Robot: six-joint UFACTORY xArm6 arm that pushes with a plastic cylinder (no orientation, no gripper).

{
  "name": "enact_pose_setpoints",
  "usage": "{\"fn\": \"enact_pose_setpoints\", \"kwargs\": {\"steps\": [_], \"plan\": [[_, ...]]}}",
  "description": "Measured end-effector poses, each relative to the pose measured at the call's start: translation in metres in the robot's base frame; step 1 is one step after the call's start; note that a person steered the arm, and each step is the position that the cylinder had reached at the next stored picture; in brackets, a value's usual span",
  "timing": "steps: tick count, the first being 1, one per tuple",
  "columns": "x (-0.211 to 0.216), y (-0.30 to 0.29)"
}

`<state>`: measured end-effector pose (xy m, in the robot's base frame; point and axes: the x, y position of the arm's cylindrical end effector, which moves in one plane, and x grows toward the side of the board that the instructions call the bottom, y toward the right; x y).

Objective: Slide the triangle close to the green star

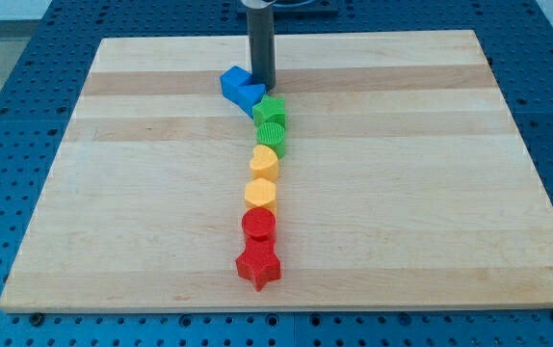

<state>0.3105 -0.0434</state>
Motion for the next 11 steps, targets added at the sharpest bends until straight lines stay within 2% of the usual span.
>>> {"fn": "enact_pose_setpoints", "kwargs": {"steps": [4,5,6,9,10,11], "plan": [[0.084,-0.064],[0.099,-0.065],[0.106,-0.039],[0.106,-0.090],[0.044,-0.079],[0.040,-0.078]]}}
